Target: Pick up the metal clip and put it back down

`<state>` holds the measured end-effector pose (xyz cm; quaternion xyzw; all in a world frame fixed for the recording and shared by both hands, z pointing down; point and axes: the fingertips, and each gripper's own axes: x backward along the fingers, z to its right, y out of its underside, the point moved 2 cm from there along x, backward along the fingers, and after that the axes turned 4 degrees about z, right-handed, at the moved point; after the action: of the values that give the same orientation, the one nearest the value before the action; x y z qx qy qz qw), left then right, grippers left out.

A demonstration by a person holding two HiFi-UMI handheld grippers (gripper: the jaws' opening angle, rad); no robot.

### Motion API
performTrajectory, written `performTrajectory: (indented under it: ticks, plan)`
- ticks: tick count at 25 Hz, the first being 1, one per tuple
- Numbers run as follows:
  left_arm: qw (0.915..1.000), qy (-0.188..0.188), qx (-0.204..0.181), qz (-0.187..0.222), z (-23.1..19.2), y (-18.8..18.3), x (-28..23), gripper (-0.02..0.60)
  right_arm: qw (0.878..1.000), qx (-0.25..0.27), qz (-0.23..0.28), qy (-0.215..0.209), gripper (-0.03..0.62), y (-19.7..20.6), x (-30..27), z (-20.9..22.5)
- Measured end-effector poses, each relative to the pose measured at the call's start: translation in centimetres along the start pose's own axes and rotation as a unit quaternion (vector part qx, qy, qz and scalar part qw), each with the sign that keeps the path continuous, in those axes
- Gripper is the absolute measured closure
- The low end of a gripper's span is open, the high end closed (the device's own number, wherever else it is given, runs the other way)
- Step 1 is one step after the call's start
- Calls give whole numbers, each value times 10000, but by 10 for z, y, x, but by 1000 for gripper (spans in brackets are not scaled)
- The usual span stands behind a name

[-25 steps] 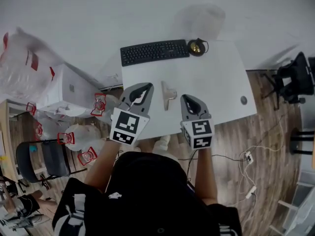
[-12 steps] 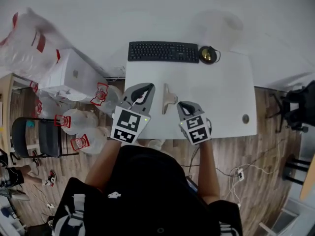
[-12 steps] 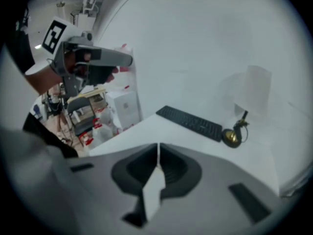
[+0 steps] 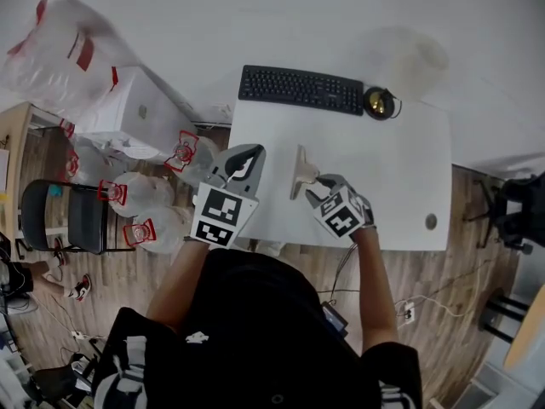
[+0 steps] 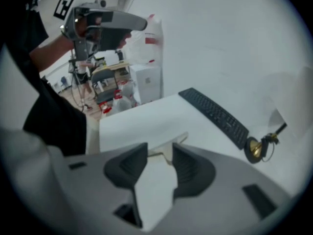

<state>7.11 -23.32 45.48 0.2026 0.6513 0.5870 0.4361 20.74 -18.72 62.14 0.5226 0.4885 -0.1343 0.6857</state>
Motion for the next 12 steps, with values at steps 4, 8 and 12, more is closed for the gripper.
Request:
performTrajectory:
  ticks: [4, 8, 12]
  plan:
    - [9999, -37, 102, -63, -14, 8, 1, 560, 9969, 503, -547, -260, 354, 6, -17, -2]
    - [9997, -127, 76, -177, -29, 19, 2, 560, 9904, 958, -950, -290, 319, 6, -39, 6]
    - [9996, -182, 202, -118, -42, 24, 6, 560, 9824, 1218, -1370, -347, 313, 13, -63, 19]
